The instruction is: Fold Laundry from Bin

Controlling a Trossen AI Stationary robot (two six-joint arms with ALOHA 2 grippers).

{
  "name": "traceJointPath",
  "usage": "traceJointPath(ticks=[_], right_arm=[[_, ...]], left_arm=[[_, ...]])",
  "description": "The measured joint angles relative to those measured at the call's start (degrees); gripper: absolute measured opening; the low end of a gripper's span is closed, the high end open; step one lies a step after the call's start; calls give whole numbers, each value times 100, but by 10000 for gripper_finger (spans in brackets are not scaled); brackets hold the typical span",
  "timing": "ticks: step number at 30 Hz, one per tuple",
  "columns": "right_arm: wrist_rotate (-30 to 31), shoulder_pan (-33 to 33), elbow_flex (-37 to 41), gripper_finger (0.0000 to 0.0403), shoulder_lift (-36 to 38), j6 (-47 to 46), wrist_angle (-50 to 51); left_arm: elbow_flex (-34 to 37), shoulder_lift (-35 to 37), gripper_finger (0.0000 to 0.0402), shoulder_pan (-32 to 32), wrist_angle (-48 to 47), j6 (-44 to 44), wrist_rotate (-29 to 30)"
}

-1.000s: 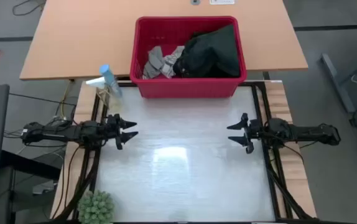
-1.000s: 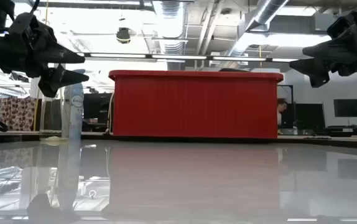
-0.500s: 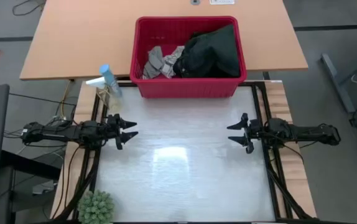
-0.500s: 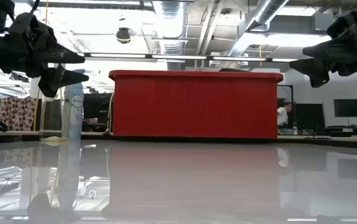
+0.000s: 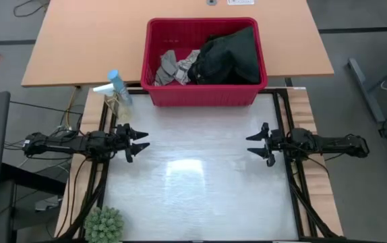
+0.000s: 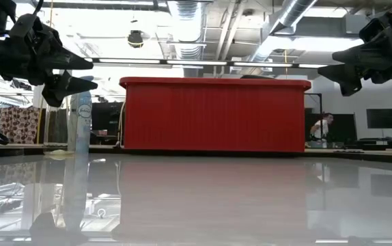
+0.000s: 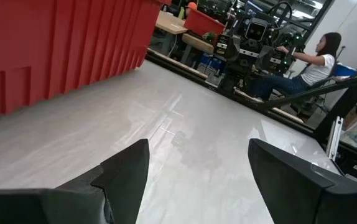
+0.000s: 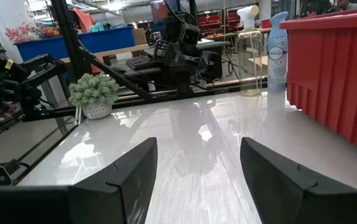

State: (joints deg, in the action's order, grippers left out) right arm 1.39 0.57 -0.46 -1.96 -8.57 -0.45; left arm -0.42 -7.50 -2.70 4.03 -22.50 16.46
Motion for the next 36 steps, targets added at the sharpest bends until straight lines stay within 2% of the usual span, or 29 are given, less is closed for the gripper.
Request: traceJointPath(ticks=[9,14,19,23,32,36], right_arm=[[0,-1,1,255,0,-1,0],[0,-1,1,255,1,-1,0],[9,-1,3,255,-1,-48,-210],[54,-3,3,255,3,-489,-676],[1259,-250,3,255,1,-941,-854],[1379,-378,3,255,1,-954,-920]], left_arm=[[-32,-1,262,-1,162,-408,48],[-34,-1,262,-1,249,-1196,102],[-49,-1,262,-2,284,-2514,378],[-56,1,262,-2,326,-2761,922],[-64,-8,262,0,257,-3104,2585],[-66,-10,263,0,200,-3043,2875]])
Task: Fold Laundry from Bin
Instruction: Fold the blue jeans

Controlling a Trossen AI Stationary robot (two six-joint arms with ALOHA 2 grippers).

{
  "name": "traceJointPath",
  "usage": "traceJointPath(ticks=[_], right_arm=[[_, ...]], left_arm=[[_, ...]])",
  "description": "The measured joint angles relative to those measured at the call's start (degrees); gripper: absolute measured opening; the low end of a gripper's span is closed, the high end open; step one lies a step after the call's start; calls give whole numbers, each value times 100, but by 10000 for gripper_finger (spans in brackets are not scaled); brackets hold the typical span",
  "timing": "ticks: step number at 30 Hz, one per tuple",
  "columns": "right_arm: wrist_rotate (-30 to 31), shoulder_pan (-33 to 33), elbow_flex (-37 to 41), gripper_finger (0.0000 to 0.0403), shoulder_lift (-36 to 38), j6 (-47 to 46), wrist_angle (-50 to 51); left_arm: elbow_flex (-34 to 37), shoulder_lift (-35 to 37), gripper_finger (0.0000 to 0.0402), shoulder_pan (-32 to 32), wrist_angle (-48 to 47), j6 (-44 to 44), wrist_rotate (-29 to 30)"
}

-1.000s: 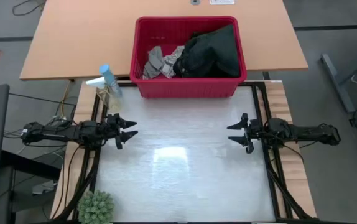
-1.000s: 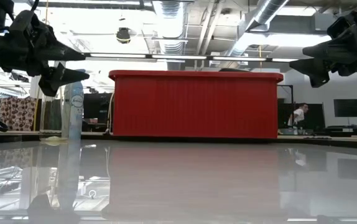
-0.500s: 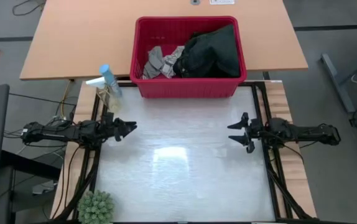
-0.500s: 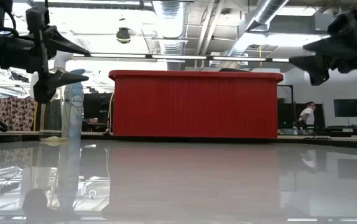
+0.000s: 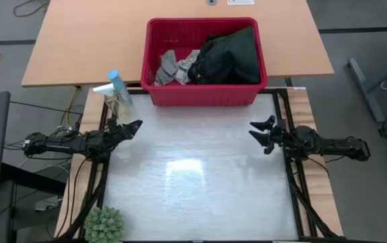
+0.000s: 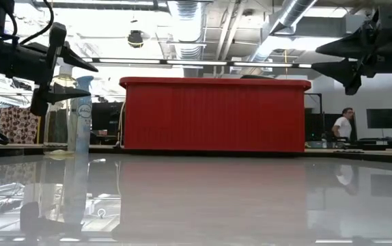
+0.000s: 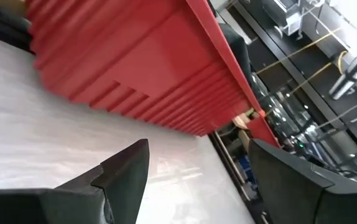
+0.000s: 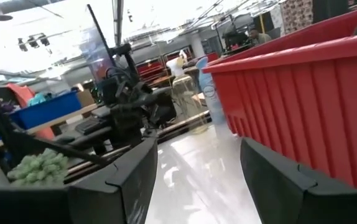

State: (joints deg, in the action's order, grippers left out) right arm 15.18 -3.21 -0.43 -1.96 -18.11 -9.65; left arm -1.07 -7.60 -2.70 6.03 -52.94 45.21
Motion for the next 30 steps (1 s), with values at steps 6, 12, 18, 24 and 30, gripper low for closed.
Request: traceJointPath(ticks=[6,12,18,24,30], right_arm=[[253,-239,0,255,0,-693,-240],[320,-489,-68,255,-8,-1282,-396],[306,-659,-125,255,-3,-855,-1107],[407,-1000,-131,255,0,-841,-1520],[413,-1302,-133,255,0,-839,-1480]], left_arm=[[23,-30,263,35,258,-335,-405],[-231,-104,263,28,1493,1,-1259],[-1342,-897,263,114,1552,935,-1193],[-3066,-2615,263,522,1325,1529,-1579],[-5258,-4696,263,1441,-55,1398,-2343]])
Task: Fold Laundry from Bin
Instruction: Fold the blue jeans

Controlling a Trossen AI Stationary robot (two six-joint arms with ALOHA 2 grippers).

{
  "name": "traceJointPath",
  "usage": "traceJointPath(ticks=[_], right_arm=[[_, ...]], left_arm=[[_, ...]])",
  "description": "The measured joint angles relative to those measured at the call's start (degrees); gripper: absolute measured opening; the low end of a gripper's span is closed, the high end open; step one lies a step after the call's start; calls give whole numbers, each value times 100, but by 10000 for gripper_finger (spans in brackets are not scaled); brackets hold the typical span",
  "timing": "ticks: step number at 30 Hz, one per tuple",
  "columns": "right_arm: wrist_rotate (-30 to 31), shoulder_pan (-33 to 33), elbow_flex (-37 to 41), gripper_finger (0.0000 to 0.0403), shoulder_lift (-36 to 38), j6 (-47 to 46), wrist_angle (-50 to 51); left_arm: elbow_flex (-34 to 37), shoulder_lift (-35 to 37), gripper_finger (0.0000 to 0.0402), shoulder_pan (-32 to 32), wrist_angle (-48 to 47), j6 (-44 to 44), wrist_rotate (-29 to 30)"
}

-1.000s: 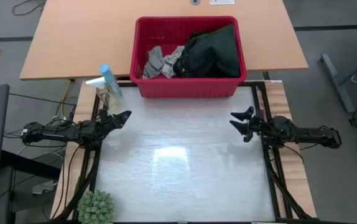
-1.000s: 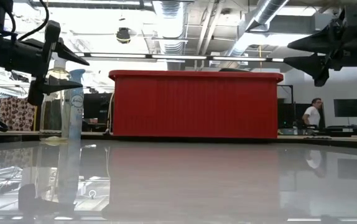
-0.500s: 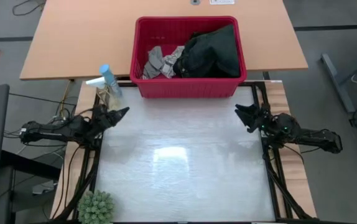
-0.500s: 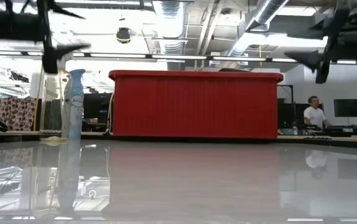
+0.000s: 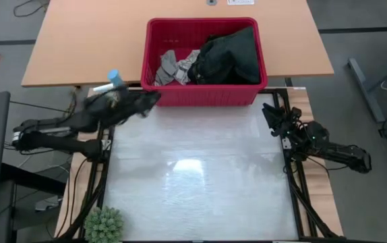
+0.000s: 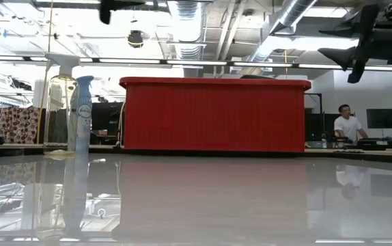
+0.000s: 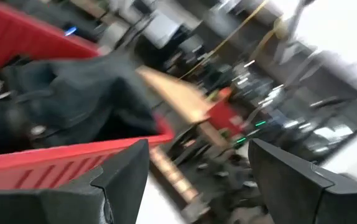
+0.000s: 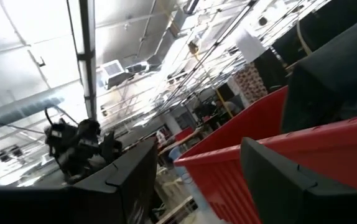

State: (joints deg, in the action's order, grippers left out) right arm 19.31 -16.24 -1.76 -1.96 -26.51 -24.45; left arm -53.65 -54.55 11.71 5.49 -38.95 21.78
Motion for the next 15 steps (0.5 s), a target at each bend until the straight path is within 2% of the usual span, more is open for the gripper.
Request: traceJointPath(ticks=[7,15], right_arm=[[11,-250,-6,255,0,1,66],[13,-301,-10,255,0,0,84]], left_arm=[[-2497,-2342,263,1428,-1521,78,-1586],[-5037,-4880,262,2713,-2852,609,-2808]])
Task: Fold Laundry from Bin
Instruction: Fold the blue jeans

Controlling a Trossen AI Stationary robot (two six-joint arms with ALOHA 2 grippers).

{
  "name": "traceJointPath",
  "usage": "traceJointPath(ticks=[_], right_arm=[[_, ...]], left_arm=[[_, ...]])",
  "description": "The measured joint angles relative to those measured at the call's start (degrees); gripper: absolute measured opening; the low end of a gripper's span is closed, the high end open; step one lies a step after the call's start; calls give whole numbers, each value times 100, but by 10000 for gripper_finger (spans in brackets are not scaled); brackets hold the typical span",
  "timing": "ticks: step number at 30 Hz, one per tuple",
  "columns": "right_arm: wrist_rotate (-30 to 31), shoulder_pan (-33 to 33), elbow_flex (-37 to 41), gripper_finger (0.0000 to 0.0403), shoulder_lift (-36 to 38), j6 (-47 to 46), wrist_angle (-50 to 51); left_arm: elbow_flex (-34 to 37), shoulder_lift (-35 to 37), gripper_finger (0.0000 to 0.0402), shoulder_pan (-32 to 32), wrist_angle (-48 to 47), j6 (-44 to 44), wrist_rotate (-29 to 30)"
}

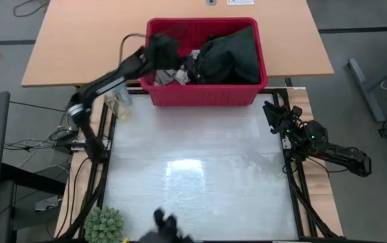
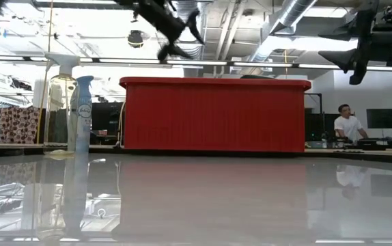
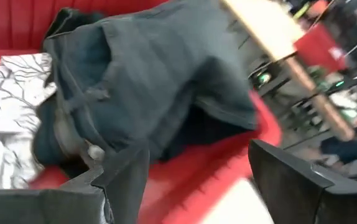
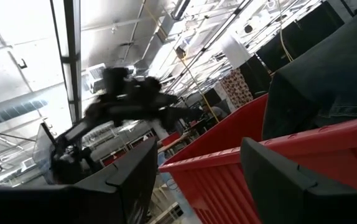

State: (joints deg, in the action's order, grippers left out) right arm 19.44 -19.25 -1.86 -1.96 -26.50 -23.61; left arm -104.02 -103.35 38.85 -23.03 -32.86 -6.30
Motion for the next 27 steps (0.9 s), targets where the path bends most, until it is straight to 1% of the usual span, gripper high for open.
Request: traceJointPath(ticks=[4,6,7,10,11,12,14,18,23,27], right_arm=[[-2,0,-1,255,0,0,1],[-2,1,-1,255,0,0,1],[-2,2,-1,255,0,0,1],[-2,11,-1,255,0,-32,1],[-2,11,-1,255,-2,-38,1],[-2,13,-1,255,-2,-44,4],[-4,20,-1,255,-2,-43,5],[-1,48,-1,255,-2,-45,101],[0,46,-1,255,-2,-46,117],[2,46,-4,255,-2,-46,128]], left_arm=[[-1177,-1098,262,303,-307,923,-437],[-1817,-1591,262,391,-556,1546,-469],[-2148,-1837,262,424,-736,1815,-364],[-3090,-2471,262,474,-1441,2413,363],[-3086,-2541,262,499,-1452,2527,588],[-2852,-2501,262,529,-1284,2613,681],[-2578,-2500,262,609,-1291,2680,670],[-2355,-2531,262,725,-1471,2520,384],[-2230,-2530,262,760,-1315,2092,471],[-2240,-2616,262,750,-1075,1844,170]])
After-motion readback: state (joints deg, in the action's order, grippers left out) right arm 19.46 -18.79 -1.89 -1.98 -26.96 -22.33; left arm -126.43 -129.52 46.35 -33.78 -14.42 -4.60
